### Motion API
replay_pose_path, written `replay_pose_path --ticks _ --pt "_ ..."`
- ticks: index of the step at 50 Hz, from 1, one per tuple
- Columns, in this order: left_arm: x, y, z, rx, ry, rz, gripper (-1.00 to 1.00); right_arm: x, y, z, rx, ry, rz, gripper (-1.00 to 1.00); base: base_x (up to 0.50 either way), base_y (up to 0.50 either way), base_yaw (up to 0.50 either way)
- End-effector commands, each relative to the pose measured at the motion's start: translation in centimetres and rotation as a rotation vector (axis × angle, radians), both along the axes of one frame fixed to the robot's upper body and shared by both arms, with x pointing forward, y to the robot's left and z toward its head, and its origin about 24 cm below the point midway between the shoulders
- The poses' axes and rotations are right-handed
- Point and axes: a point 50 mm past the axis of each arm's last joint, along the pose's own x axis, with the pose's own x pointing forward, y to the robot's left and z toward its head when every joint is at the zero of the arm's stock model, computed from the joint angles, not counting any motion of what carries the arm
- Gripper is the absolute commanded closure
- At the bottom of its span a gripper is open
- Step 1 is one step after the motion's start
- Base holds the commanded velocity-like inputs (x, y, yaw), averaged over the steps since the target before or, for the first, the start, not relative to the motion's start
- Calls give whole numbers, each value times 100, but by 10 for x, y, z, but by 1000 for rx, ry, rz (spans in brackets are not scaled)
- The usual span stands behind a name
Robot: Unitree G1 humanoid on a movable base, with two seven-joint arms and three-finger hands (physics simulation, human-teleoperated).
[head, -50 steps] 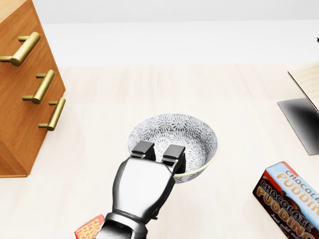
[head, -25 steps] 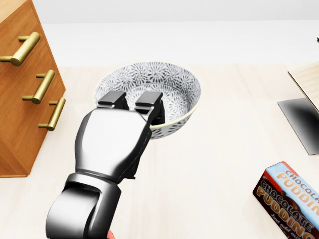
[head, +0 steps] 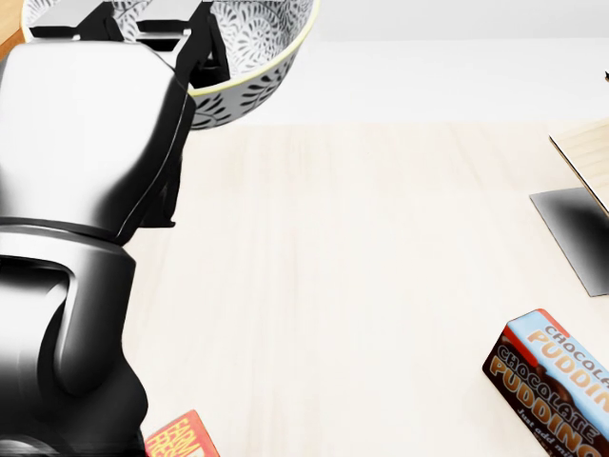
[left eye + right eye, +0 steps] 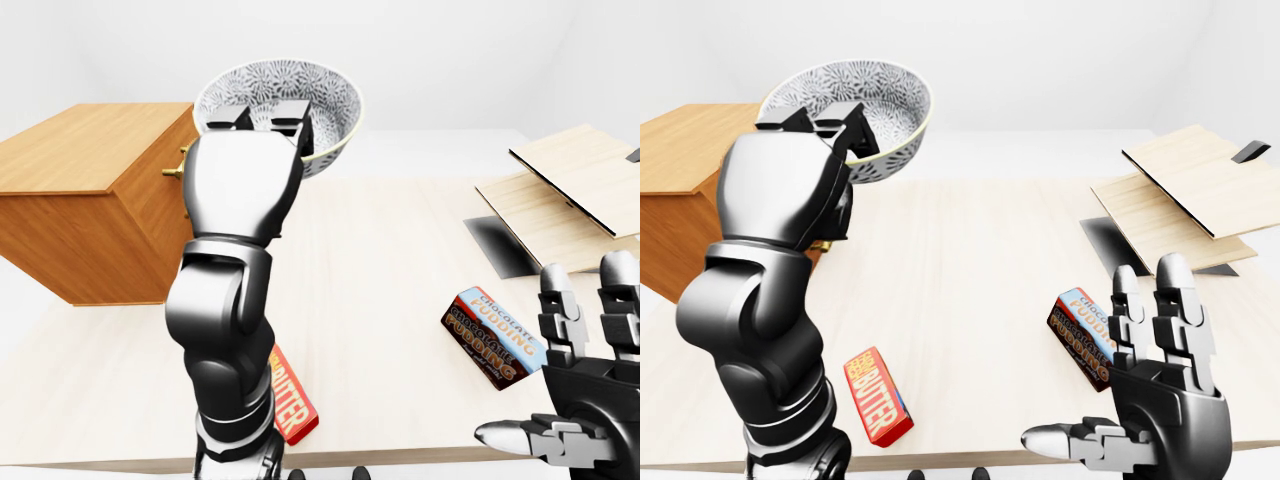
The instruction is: Close the top drawer of the cabinet and put the bowl on top of it.
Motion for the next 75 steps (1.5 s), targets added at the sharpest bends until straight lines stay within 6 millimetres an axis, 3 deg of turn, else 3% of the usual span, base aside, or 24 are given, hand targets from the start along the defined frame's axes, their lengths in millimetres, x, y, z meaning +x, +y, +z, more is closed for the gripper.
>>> replay_pose_path --ticks 1,12,25,40,50,57,75 --pt "-2 18 37 13 -152 73 100 0 1 0 -2 1 3 -100 0 0 0" --pt "6 37 59 61 -202 106 100 1 1 -1 -1 4 5 -100 0 0 0" --pt "-1 64 90 111 -295 209 100 2 5 -3 -9 10 12 -100 0 0 0" --pt "30 104 80 97 -101 164 100 4 7 -5 -17 14 14 -100 0 0 0" --pt "32 127 78 85 -42 157 100 4 10 -7 -18 27 24 -100 0 0 0" --pt "36 143 73 36 -49 142 100 3 9 -5 -18 17 18 -100 0 0 0" --pt "42 185 81 -104 -110 133 100 2 7 -5 -15 15 15 -100 0 0 0"
